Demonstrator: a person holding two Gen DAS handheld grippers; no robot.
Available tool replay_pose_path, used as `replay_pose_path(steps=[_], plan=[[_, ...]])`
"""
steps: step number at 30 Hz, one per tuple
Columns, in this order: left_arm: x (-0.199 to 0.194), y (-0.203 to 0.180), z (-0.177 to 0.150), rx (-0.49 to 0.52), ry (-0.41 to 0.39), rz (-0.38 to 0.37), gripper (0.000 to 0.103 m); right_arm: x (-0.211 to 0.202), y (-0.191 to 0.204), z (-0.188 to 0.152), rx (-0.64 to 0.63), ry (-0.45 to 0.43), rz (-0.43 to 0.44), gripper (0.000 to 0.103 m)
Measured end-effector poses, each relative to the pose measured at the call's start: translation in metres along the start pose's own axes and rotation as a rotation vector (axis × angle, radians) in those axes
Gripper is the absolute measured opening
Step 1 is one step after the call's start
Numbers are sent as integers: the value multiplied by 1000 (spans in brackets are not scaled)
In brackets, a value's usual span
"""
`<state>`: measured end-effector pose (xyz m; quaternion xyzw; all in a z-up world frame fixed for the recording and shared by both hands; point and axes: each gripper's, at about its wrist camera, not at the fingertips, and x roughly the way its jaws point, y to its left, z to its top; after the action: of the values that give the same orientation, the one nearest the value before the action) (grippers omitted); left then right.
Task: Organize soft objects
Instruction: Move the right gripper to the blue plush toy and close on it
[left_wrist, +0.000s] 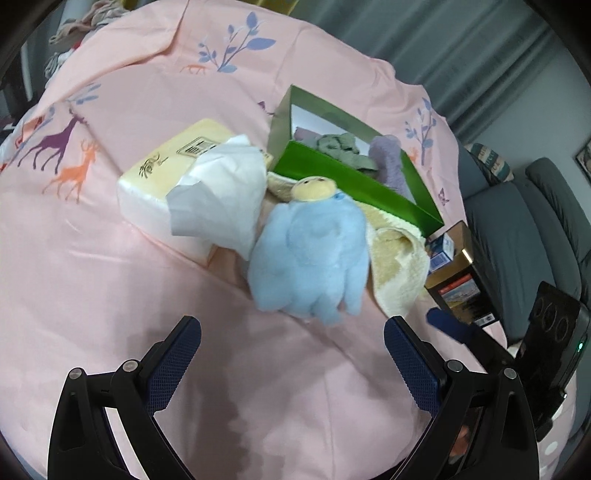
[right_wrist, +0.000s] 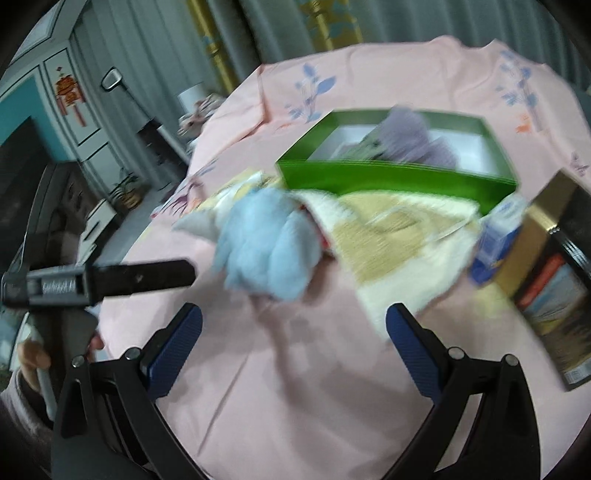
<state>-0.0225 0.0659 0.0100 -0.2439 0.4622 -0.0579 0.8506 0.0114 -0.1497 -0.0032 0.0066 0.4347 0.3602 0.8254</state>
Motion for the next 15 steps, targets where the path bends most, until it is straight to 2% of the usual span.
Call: replay_pose_path(steps=[6, 15], plan=[[5, 10, 5, -19, 8, -16, 99, 19, 15, 5, -61, 22, 11, 100], [5, 24, 6, -30, -6, 6, 99, 15, 8, 9, -17, 2, 21, 100]])
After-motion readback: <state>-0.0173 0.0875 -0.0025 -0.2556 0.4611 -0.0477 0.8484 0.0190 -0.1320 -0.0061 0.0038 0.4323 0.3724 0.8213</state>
